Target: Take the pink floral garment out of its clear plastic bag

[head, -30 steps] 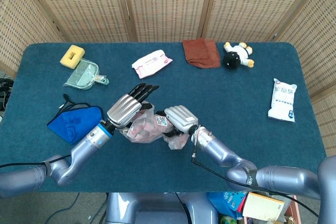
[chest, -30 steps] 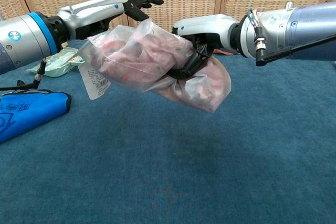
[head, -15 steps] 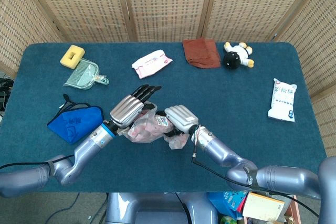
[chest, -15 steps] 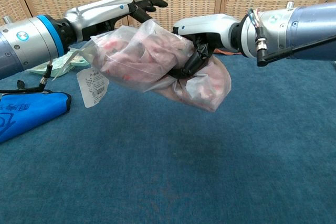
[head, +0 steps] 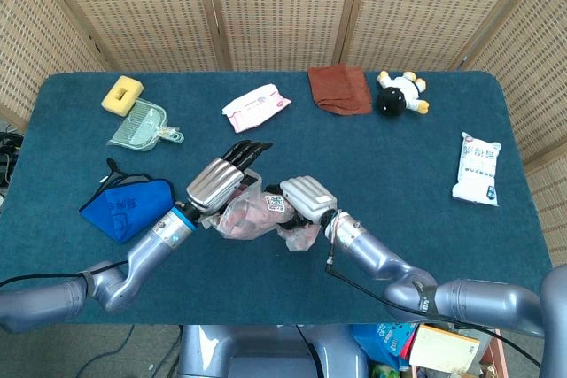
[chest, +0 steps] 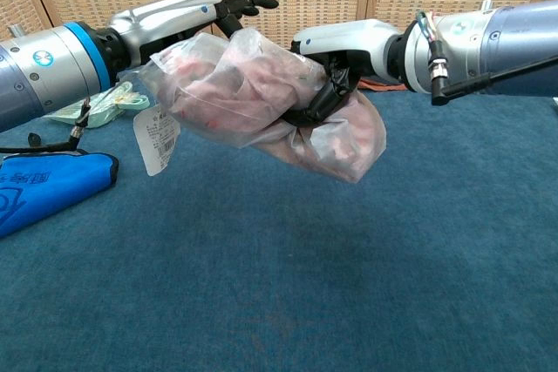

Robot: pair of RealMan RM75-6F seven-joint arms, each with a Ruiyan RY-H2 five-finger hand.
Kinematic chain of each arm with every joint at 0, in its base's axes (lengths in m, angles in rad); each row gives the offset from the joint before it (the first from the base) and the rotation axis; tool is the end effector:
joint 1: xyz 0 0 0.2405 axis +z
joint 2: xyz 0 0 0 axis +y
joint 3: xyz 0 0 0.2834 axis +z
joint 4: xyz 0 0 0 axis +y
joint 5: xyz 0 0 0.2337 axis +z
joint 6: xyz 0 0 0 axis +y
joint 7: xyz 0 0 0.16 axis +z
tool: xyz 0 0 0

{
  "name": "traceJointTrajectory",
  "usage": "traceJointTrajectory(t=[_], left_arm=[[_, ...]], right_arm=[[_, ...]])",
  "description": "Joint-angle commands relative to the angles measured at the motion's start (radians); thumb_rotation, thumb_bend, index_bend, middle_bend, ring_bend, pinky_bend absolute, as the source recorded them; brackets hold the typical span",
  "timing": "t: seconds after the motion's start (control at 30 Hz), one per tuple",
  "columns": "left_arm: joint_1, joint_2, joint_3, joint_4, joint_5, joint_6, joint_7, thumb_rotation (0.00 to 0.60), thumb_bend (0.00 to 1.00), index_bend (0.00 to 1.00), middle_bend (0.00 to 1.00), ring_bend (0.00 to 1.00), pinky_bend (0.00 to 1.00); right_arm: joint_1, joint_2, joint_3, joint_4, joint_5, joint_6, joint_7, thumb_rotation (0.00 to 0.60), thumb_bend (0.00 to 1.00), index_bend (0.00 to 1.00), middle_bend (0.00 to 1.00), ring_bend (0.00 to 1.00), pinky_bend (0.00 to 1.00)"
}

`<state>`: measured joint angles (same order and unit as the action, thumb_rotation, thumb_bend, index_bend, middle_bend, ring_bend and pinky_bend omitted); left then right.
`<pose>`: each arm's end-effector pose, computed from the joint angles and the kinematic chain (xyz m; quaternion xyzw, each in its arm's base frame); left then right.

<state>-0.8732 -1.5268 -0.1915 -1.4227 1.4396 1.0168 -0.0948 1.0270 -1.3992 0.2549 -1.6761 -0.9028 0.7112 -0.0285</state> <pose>-0.0842 0.3990 -0.0243 -0.7440 -0.3305 -0.5109 0.2759 -0.0417 -0.3976 -0.0291 0.7360 -0.4966 0.4038 0.2207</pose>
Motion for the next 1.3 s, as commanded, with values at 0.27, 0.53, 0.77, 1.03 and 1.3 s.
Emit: traceJointTrajectory(t=[0.27, 0.53, 0.77, 1.03, 1.3], left_arm=[[-0.001, -0.002, -0.004, -0.001, -0.017, -0.006, 0.021, 0.6, 0.48, 0.85, 0.0, 0.0, 0.0], [-0.001, -0.013, -0.016, 0.006, -0.095, -0.051, 0.041, 0.6, 0.49, 0.86, 0.0, 0.0, 0.0], [-0.013, -0.076, -0.046, 0.067, -0.271, -0.145, 0.065, 0.6, 0.49, 0.86, 0.0, 0.0, 0.0], [-0.018, -0.114, -0.055, 0.13, -0.311, -0.166, 0.07, 0.6, 0.49, 0.86, 0.0, 0.0, 0.0], [-0.017, -0.107, -0.074, 0.131, -0.313, -0.167, 0.048, 0.6, 0.49, 0.86, 0.0, 0.0, 0.0]], right_arm=[[0.001, -0.011, -0.002, 0.007, -0.001, -0.001, 0.003, 0.6, 1.0, 0.56, 0.58, 0.56, 0.6], [0.01, -0.02, -0.016, 0.02, 0.007, -0.031, 0.003, 0.6, 0.99, 0.48, 0.46, 0.51, 0.55], [0.03, 0.013, -0.048, 0.037, 0.045, -0.129, 0.014, 0.6, 0.02, 0.0, 0.0, 0.0, 0.0], [-0.02, 0.093, -0.048, -0.007, -0.013, -0.127, 0.068, 0.6, 0.0, 0.0, 0.0, 0.0, 0.0], [-0.139, 0.123, -0.067, -0.014, -0.203, 0.007, 0.135, 0.6, 0.0, 0.01, 0.0, 0.0, 0.0]])
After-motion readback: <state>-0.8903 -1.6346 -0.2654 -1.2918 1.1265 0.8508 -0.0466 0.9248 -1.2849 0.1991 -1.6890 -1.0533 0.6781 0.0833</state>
